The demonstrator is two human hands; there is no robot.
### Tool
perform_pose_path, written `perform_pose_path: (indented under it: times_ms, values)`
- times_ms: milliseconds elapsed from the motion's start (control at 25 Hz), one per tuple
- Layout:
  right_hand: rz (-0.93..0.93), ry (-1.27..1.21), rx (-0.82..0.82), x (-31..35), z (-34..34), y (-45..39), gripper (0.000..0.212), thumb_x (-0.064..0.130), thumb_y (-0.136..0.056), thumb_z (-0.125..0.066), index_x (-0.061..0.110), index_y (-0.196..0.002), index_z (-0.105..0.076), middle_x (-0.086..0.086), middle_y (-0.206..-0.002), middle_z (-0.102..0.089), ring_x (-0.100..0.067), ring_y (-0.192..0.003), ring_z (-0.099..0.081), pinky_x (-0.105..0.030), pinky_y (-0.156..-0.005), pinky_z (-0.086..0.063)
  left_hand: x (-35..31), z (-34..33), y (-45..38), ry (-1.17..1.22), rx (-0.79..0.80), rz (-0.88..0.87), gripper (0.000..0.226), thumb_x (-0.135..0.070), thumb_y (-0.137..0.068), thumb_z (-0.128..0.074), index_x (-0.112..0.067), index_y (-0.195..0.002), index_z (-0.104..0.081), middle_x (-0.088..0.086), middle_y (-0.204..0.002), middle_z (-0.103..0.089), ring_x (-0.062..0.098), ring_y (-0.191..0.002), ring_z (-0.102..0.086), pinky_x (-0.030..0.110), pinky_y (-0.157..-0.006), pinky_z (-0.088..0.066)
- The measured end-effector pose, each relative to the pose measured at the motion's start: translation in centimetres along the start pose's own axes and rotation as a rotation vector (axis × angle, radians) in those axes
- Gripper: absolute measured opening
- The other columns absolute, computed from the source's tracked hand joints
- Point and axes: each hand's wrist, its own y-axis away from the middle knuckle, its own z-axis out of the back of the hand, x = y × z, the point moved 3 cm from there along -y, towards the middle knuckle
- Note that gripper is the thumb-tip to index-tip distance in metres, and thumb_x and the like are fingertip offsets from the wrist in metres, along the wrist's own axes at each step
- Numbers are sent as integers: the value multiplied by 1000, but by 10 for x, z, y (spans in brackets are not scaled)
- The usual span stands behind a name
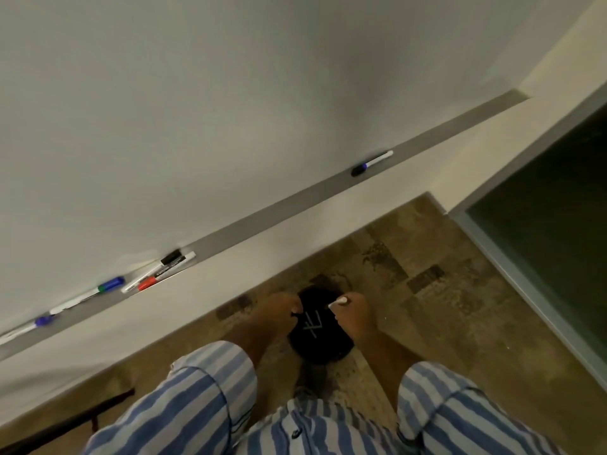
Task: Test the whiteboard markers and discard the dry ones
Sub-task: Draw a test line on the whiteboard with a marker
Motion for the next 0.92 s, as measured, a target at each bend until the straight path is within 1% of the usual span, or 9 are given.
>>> perform_pose_path:
  times_ms: [160, 240, 320, 400, 440, 520, 640, 800, 920]
  values:
    - [-31, 81, -36, -8, 6, -11, 38, 33, -91, -75, 12, -63, -61, -18, -70, -70, -36, -68, -71, -41, -65, -57, -8, 0, -10, 54, 4, -23, 31, -8, -94, -63, -9, -123, -73, 12, -130, -70, 29, -123, -65, 40, -106, -51]
    - [-63, 66, -14, -17, 7, -20, 38, 38, -88, -81, 24, -63, -55, -8, -72, -67, -29, -70, -67, -35, -69, -54, -12, -1, -13, 83, 17, -10, 31, -8, -97, -61, -11, -126, -72, 9, -132, -69, 26, -123, -65, 39, -106, -52]
    - [-45, 85, 7, -16, 9, -23, 31, 36, -85, -80, 29, -68, -56, -3, -76, -64, -27, -76, -66, -36, -71, -54, -15, 0, -16, 112, 27, 11, 30, -10, -99, -58, -15, -125, -72, 4, -129, -70, 22, -120, -66, 38, -104, -54]
    - [-53, 63, 3, -11, 14, -25, 13, 31, -87, -78, 20, -82, -72, -10, -81, -73, -34, -82, -73, -42, -77, -61, -18, 2, -21, 156, 9, 33, 29, -11, -99, -56, -16, -122, -73, 3, -123, -71, 22, -115, -67, 40, -101, -56]
    - [-48, 33, 1, -8, 17, -25, 13, 29, -88, -77, 16, -86, -74, -13, -82, -76, -34, -83, -75, -44, -79, -63, -21, 5, -23, 188, -11, 48, 27, -11, -99, -56, -16, -120, -73, 3, -121, -72, 22, -113, -68, 41, -100, -57]
    - [-46, -29, -4, 0, 23, -24, 10, 29, -88, -76, 22, -82, -72, -9, -81, -77, -30, -82, -76, -49, -81, -66, -27, 12, -26, 249, -60, 65, 24, -12, -100, -59, -14, -119, -74, 4, -120, -73, 23, -112, -68, 39, -99, -56]
    - [-45, -95, -3, 12, 31, -20, 11, 24, -92, -75, 28, -82, -71, -6, -83, -78, -28, -85, -77, -47, -82, -66, -38, 24, -26, 302, -118, 76, 23, -11, -97, -62, -15, -117, -74, 3, -118, -74, 20, -108, -69, 29, -91, -54]
    - [-12, -224, -42, 33, 39, -13, 7, 15, -95, -75, 14, -100, -78, -7, -83, -78, -26, -81, -76, -43, -81, -65, -45, 43, -25, 376, -207, 55, 19, -10, -94, -63, -26, -100, -72, -3, -104, -75, 13, -94, -69, 14, -71, -49]
    - [58, -271, -78, 58, 45, -6, 7, 12, -95, -74, 14, -101, -77, -4, -80, -77, -19, -74, -73, -36, -74, -63, -45, 59, -25, 431, -257, 34, 16, -15, -92, -69, -21, -105, -76, -5, -104, -76, 11, -95, -69, 22, -83, -50]
